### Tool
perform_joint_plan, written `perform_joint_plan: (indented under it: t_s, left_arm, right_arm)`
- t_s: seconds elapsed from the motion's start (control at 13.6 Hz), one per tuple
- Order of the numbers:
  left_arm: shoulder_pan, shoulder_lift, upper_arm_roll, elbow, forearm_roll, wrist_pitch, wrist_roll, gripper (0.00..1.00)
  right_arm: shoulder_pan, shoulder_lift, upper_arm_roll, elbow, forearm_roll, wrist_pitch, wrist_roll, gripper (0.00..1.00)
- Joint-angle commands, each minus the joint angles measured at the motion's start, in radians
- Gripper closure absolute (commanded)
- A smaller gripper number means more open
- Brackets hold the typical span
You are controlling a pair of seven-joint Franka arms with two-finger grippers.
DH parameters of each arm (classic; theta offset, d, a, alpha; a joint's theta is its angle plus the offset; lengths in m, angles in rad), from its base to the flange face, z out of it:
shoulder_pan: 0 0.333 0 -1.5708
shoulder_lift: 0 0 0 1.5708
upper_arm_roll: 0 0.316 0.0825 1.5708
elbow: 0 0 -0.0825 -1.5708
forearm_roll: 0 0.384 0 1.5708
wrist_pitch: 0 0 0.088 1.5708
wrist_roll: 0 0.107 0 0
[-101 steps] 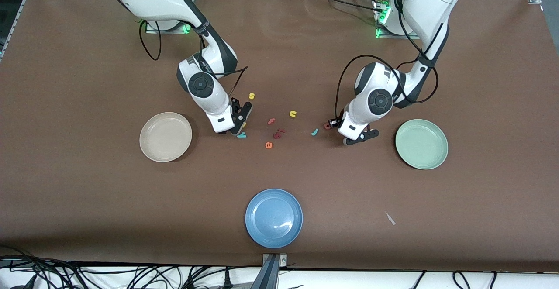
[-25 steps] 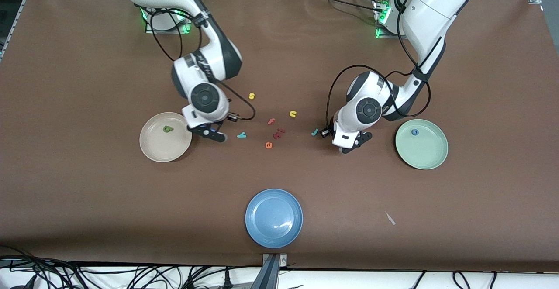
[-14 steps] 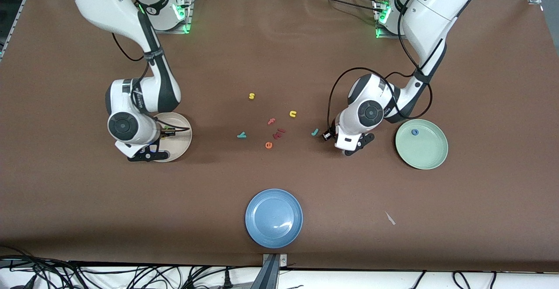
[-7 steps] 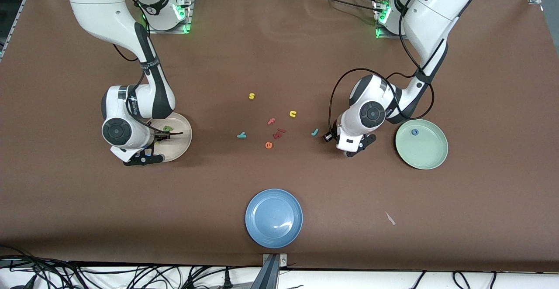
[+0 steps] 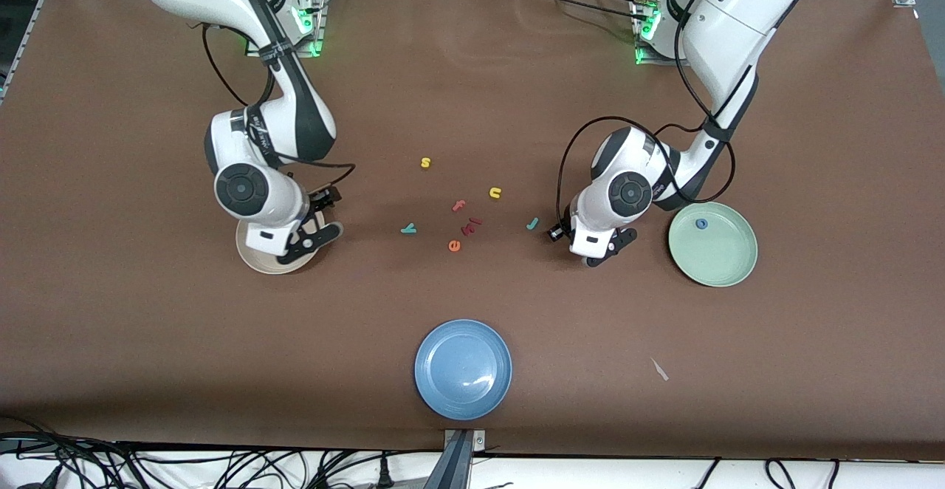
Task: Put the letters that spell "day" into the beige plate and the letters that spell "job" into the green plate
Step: 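Drop the yellow letter on the beige plate with the right gripper, then drop the pink letter on the green plate while the right gripper reaches the y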
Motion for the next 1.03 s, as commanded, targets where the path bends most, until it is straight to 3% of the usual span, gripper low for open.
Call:
perform_joint_plan:
  t_s: [0.0,0.07,0.29,0.51,0.73,0.88,0.96]
  left_arm:
    - [0.0,0.005,0.032,0.017,0.04,-0.007,0.005,0.85]
    - [0.006,-0.018,0.032,0.017,0.04,-0.022,0.01,0.85]
    - [0.065,-0.17,0.023,0.034,0.014,-0.279,0.171,0.85]
    - [0.185,-0.253,0.024,0.037,-0.039,-0.465,0.42,0.85]
    - [0.343,-0.252,0.027,0.024,-0.024,-0.539,0.655,0.85]
    - [0.443,-0.232,0.029,0.017,-0.007,-0.537,0.796,0.85]
    - [0.478,-0.215,0.029,0.017,0.023,-0.534,0.843,0.85]
  right_arm:
    - [-0.013,0.021,0.055,0.054,0.004,0.005,-0.194,0.0]
    - [-0.013,0.047,0.088,0.077,0.004,0.017,-0.224,0.0]
    - [-0.013,0.088,0.156,0.117,-0.002,0.02,-0.223,0.0]
    - [-0.011,0.157,0.167,0.18,0.004,0.017,-0.219,0.0]
    - [0.018,0.203,0.185,0.197,0.01,0.095,-0.171,0.01]
    - [0.038,0.233,0.187,0.197,0.01,0.158,-0.127,0.12]
    - [0.047,0.245,0.187,0.197,0.01,0.182,-0.105,0.12]
